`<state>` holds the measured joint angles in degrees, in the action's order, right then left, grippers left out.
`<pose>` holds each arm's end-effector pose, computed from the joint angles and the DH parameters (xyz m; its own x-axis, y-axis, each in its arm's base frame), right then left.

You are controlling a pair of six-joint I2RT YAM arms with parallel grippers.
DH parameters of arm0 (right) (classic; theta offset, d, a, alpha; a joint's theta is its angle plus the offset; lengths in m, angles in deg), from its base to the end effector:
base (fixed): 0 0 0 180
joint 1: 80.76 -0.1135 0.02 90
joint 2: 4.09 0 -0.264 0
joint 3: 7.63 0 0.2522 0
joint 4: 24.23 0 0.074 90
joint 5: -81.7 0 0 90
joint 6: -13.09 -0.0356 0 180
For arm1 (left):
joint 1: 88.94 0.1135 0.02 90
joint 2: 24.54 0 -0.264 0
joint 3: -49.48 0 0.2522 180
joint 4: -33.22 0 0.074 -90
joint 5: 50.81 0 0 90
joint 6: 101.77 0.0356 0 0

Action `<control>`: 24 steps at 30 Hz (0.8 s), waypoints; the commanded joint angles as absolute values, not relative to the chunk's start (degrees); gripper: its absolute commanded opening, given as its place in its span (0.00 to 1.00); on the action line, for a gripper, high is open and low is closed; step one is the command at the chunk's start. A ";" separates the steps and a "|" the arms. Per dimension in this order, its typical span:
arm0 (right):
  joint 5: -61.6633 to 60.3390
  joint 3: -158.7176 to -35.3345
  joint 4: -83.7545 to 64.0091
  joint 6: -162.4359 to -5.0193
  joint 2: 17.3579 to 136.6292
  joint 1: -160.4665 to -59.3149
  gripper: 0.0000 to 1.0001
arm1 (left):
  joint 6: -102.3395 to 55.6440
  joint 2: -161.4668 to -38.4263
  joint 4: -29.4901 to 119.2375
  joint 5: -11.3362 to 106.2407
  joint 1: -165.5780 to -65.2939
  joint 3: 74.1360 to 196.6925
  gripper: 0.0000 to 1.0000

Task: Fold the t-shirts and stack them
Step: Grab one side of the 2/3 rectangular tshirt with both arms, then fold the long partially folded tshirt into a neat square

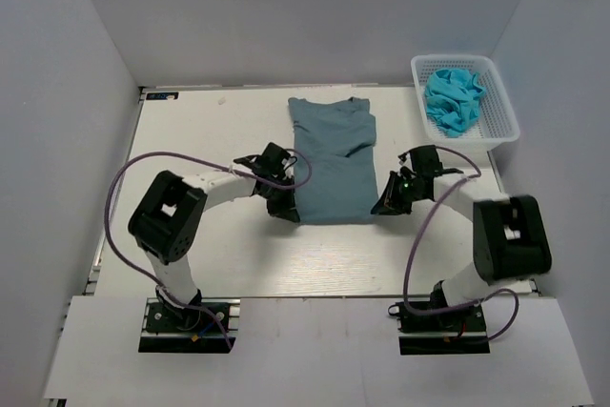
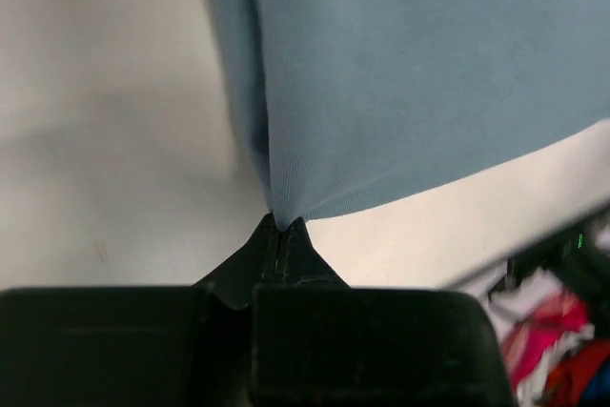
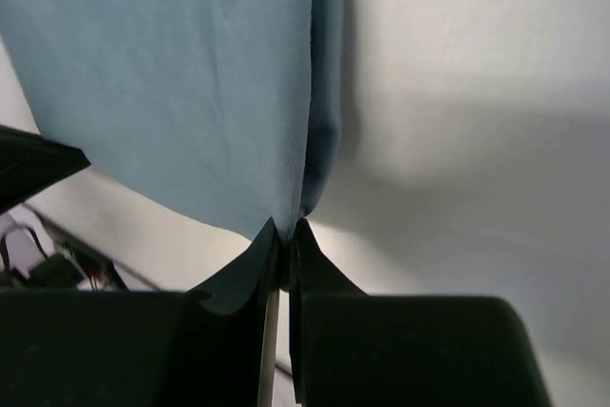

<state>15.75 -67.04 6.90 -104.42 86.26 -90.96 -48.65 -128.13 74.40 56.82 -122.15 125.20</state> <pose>0.2807 0.0652 0.1537 -0.9327 0.2608 -0.2491 0.0916 0.8394 0.5357 0.2815 -0.1972 0.1514 -0.9926 -0.0338 -0.1163 0.0211 0.8973 -0.4408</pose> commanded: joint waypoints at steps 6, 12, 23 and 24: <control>14.37 -62.52 27.19 -99.76 64.57 -91.66 0.00 | -48.33 -108.15 89.50 60.99 -125.84 122.38 0.00; 15.69 -75.14 31.98 -101.78 57.79 -91.31 0.00 | -50.08 -102.42 97.16 58.89 -126.38 134.51 0.00; 8.22 -96.06 29.53 -105.74 71.20 -90.96 0.00 | -48.95 -115.93 104.80 41.67 -124.18 158.32 0.00; 8.31 -97.23 29.44 -105.65 72.28 -90.79 0.00 | -48.95 -117.25 105.68 40.35 -124.18 160.00 0.00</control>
<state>10.88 -92.15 30.81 -104.88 68.90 -91.57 -49.48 -115.35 100.93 48.58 -124.84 154.22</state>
